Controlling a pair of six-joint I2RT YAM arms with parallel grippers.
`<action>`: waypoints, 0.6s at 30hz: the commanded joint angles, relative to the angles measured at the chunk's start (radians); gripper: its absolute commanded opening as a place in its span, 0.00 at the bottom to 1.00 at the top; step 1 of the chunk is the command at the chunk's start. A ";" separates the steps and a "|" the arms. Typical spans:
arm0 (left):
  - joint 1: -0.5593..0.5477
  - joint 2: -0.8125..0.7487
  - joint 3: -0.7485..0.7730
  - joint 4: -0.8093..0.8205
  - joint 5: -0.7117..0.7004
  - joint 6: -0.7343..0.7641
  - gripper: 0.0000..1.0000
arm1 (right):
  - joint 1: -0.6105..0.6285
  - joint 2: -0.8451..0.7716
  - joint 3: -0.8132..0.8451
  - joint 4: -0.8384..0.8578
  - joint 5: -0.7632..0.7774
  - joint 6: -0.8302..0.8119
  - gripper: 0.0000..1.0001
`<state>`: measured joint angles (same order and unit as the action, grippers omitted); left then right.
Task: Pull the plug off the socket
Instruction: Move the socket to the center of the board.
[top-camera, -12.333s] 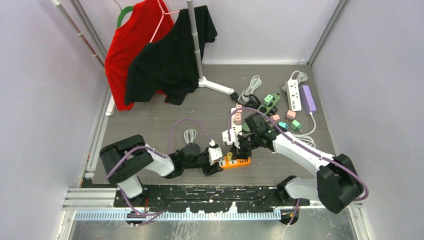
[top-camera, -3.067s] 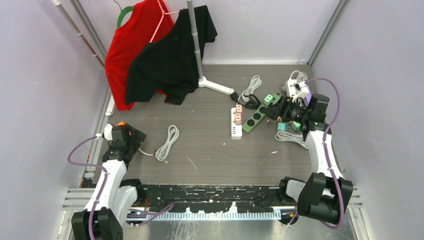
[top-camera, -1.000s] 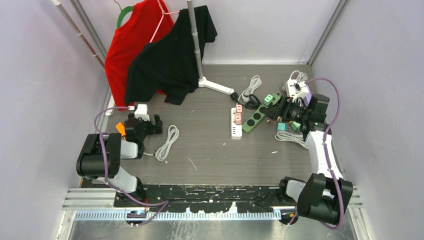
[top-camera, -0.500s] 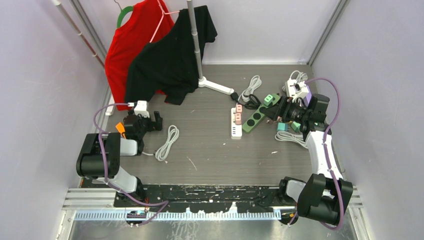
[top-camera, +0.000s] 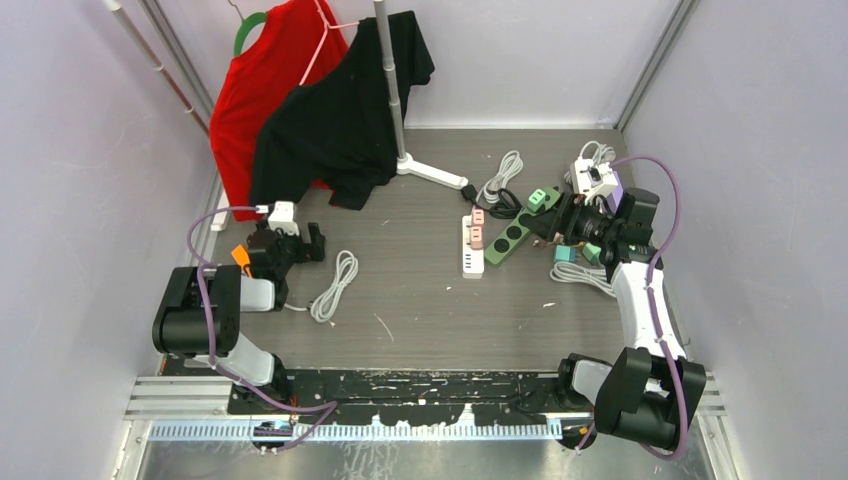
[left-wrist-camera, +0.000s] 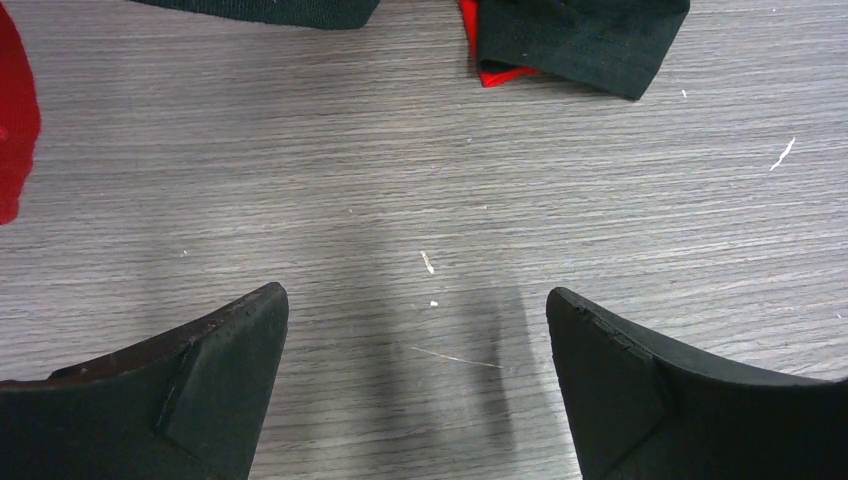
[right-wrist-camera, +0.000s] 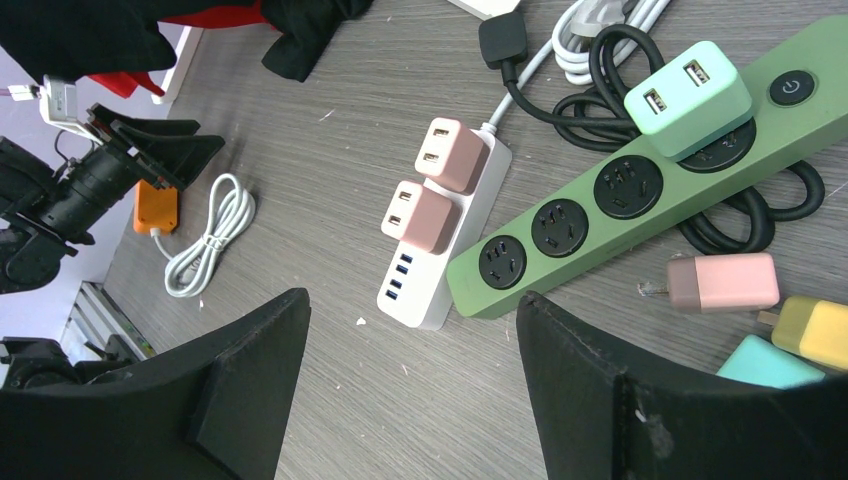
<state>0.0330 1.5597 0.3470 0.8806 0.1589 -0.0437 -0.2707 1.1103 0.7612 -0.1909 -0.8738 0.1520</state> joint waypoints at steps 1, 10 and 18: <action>0.005 -0.014 0.017 0.041 0.011 0.007 1.00 | -0.002 -0.017 0.042 0.027 -0.013 -0.002 0.81; 0.004 -0.014 0.017 0.041 0.011 0.007 1.00 | -0.002 -0.018 0.040 0.027 -0.009 -0.004 0.81; 0.004 -0.014 0.017 0.040 0.012 0.007 1.00 | -0.003 -0.023 0.040 0.026 -0.010 -0.004 0.81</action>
<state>0.0330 1.5597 0.3470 0.8803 0.1589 -0.0437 -0.2707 1.1103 0.7612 -0.1909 -0.8738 0.1524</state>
